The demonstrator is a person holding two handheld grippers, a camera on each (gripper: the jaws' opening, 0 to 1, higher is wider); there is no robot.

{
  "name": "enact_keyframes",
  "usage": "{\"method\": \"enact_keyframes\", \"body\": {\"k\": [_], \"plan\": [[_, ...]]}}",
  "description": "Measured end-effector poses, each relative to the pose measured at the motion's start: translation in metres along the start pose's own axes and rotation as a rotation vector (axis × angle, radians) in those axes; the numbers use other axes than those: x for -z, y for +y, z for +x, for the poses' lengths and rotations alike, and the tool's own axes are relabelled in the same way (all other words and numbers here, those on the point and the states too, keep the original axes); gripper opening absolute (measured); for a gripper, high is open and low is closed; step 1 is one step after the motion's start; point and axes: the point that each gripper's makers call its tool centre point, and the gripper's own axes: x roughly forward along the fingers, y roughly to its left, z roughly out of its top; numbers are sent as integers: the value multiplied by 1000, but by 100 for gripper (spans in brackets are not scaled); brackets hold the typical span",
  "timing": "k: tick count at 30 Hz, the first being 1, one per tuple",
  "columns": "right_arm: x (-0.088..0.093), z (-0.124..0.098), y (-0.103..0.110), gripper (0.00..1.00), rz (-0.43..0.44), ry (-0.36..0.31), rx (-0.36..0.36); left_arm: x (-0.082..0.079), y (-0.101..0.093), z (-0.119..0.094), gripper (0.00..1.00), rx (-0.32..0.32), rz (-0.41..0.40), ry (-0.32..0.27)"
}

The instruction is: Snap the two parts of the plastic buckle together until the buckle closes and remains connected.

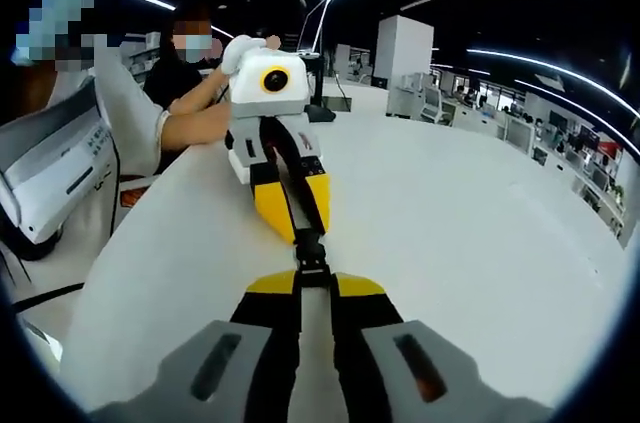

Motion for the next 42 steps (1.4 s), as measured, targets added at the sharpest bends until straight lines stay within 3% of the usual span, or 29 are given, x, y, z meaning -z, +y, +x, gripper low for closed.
{"method": "enact_keyframes", "body": {"k": [5, 15, 30, 42], "plan": [[-1, 0, -3, 10, -9, 34, 25, 0, 0, -1, 10, -8, -7, 1], [-2, 2, -6, 9, 13, 23, 24, -1, -2, 0, 10, 1, 5, 11], [-2, 4, 0, 9, -8, 5, -69, -1, -5, 4, 9, 186, 61, 68], [-1, 2, 1, 9, -1, 11, -82, -1, -8, 4, 10, 191, 59, 50]]}}
